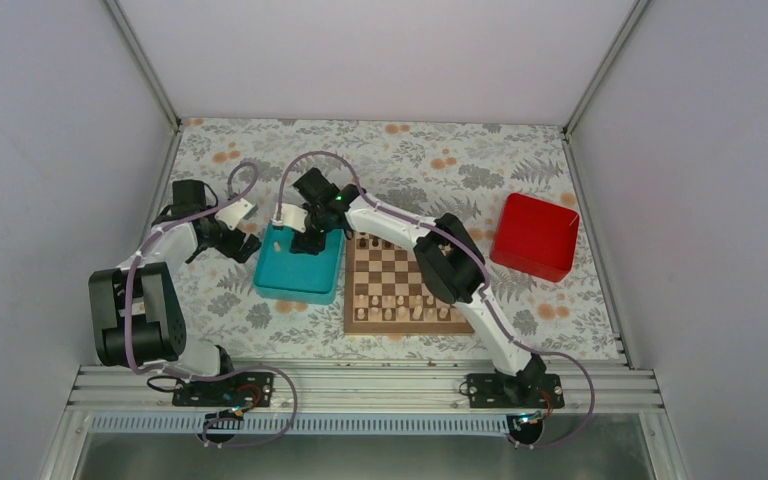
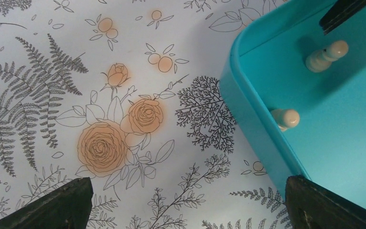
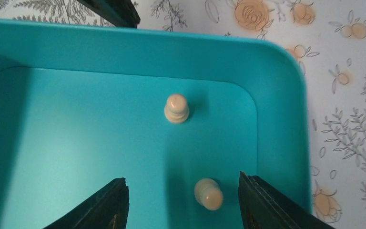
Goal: Set up the chess pieces on the board
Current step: Pick up the chess piece from the storage box.
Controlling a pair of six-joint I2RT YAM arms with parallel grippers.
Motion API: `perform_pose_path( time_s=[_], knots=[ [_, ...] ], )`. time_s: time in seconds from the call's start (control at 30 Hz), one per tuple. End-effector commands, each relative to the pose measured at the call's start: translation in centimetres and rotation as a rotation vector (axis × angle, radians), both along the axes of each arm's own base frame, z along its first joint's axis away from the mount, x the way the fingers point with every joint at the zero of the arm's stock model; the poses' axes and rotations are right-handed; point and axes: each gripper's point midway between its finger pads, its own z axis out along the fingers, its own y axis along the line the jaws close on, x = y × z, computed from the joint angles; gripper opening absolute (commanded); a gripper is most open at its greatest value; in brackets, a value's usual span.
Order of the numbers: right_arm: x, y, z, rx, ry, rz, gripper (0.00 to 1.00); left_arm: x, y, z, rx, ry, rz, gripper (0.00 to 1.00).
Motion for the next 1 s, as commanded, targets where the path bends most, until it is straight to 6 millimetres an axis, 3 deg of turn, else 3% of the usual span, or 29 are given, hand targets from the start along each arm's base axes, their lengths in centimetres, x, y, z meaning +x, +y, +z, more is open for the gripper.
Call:
perform_pose_path(
  time_s=[0.0,0.17,0.5,0.7,0.87,0.97],
  knots=[
    [-0.2,0.6,-0.9,-0.008,0.013,-0.01,0.59,-0.4,-0.7,-0.5,-0.024,0.006,-0.036,1.0],
    [0.1,0.3,-1.7,-0.038,0.011,-0.024,0.55,-0.4,-0.7,-0.5,-0.02,0.007,-0.037,1.0],
    [-0.1,-0.1,-2.3,-0.062,0.02,-0.025,0.21,-0.5,-0.7,-0.4,-0.022,0.007,-0.039,1.0],
    [0.0,-0.6,-2.0,-0.082,0.005,-0.027,0.12,-0.8,-0.7,-0.4,-0.019,0.006,-0.041,1.0],
    [-0.2,-1.1,0.9,-0.054,-0.025,-0.033,0.07,-0.8,-0.7,-0.4,-0.018,0.007,-0.036,1.0],
    [-0.4,-1.8,4.5,-0.014,-0.052,-0.043,0.05,-0.8,-0.7,-0.2,-0.017,0.002,-0.031,1.0]
  ],
)
